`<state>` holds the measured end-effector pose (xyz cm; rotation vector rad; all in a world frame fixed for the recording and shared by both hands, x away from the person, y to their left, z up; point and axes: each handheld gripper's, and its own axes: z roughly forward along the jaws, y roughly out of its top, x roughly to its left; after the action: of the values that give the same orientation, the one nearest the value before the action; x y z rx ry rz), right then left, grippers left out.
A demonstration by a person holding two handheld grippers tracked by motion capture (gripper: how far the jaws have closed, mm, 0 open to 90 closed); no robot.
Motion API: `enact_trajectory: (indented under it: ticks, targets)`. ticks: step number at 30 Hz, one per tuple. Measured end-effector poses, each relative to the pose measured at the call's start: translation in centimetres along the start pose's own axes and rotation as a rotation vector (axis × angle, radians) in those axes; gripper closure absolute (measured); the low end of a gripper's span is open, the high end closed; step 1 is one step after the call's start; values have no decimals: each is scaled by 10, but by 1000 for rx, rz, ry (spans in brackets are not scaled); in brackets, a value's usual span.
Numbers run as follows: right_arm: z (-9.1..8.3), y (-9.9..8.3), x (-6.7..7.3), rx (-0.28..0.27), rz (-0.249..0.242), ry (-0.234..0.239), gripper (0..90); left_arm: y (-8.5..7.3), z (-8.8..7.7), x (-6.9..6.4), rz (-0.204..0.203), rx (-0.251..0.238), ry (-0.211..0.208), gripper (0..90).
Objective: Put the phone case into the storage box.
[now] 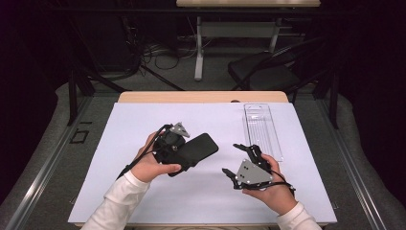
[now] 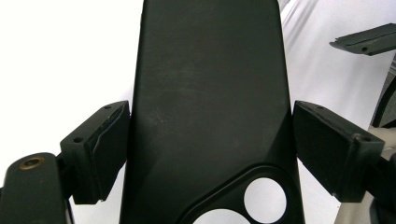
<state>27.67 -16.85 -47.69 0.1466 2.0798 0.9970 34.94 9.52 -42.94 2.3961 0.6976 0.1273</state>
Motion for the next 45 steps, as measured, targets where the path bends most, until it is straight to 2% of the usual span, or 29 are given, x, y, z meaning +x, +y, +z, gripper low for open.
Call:
enact_trajectory:
  ticks: [6, 10, 14, 18, 28, 31, 32, 33, 36, 41, 43, 45]
  targets:
    - [2, 7, 7, 31, -156, -32, 230, 0, 1, -2, 1, 2, -3, 146]
    - [4, 9, 12, 54, -200, -43, 246, 0, 2, -3, 6, 4, -2, 146]
    - [7, 10, 14, 66, -286, -52, 260, 0, 2, -4, 12, 9, -3, 146]
    - [9, 10, 18, 79, -338, -66, 275, 1, 3, -5, 16, 13, -3, 146]
    - [12, 10, 22, 76, -373, -77, 315, 1, 6, -7, 23, 19, -9, 146]
    - [13, 11, 22, 79, -398, -79, 327, 1, 7, -8, 25, 19, -9, 146]
    - [13, 10, 24, 81, -381, -81, 331, 1, 7, -8, 26, 20, -11, 146]
    - [14, 10, 23, 80, -391, -83, 334, 1, 7, -8, 29, 21, -11, 146]
    - [16, 10, 23, 86, -372, -77, 336, 2, 8, -9, 30, 25, -13, 146]
    - [19, 11, 25, 83, -391, -62, 347, 2, 10, -11, 36, 29, -18, 146]
    - [20, 12, 28, 90, -385, -66, 347, 2, 11, -12, 39, 31, -20, 147]
    - [21, 14, 29, 92, -402, -72, 345, 2, 11, -12, 40, 33, -23, 146]
